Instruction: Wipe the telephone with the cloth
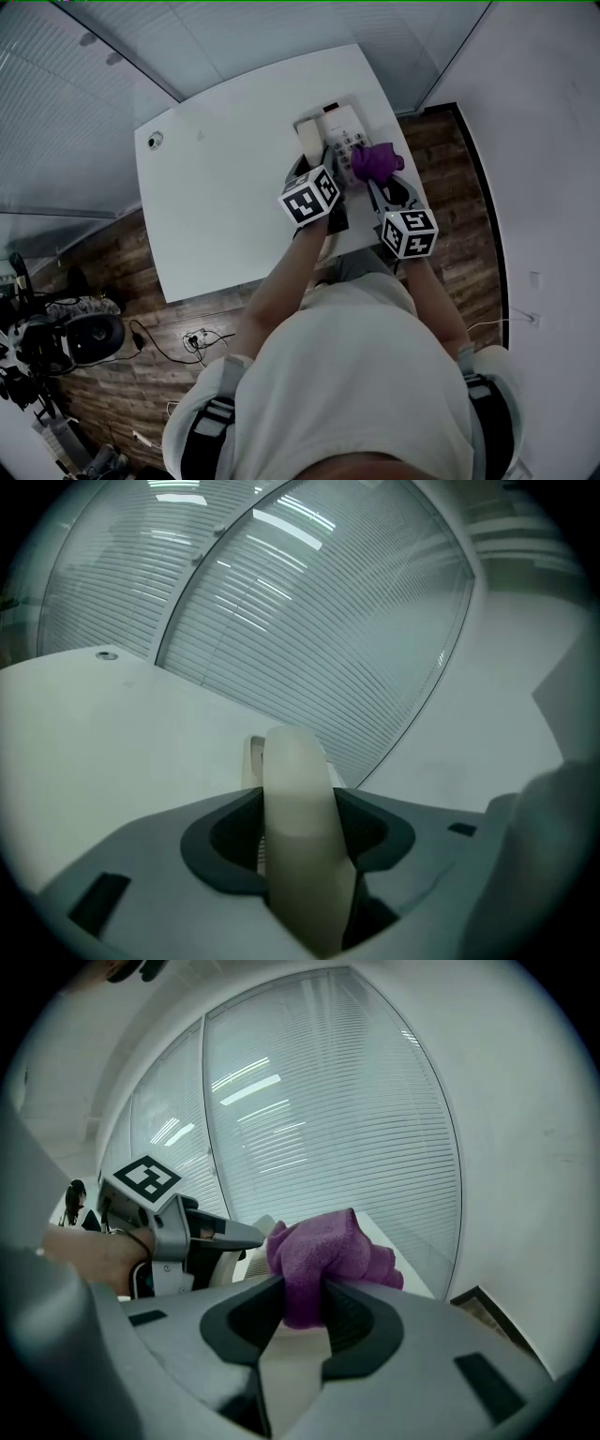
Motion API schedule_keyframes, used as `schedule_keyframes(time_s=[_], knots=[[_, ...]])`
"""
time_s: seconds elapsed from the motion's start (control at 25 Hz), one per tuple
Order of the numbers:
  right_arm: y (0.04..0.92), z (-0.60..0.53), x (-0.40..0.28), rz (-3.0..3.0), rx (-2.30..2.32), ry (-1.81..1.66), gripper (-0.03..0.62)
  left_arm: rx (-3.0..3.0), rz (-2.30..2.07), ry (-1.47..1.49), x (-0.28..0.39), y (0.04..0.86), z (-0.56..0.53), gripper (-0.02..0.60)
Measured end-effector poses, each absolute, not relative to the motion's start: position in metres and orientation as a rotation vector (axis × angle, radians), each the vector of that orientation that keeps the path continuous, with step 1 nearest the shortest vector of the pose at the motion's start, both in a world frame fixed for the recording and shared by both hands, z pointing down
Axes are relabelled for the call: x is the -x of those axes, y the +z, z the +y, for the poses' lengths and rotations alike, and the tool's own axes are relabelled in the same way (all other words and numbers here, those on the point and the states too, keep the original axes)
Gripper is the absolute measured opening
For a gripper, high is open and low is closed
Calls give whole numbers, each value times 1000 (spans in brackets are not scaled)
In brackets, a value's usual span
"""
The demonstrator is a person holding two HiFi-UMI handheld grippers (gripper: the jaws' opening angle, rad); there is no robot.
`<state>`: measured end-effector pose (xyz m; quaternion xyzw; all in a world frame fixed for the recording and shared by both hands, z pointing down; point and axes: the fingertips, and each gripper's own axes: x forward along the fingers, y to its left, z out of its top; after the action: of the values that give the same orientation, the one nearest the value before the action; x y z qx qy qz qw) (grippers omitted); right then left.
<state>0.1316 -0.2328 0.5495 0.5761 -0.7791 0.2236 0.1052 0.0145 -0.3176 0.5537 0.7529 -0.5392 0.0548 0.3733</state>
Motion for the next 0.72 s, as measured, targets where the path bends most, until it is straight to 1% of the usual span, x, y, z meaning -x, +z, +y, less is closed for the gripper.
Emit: schedule_keyframes(time_s=[0.28, 0.72], knots=[[535, -222, -128, -2328, -1693, 623, 124, -2009, -1248, -16, -9, 529, -291, 233], [499, -212, -104, -2422, -1645, 545, 124, -2086, -1022, -218, 5, 491, -240, 233]])
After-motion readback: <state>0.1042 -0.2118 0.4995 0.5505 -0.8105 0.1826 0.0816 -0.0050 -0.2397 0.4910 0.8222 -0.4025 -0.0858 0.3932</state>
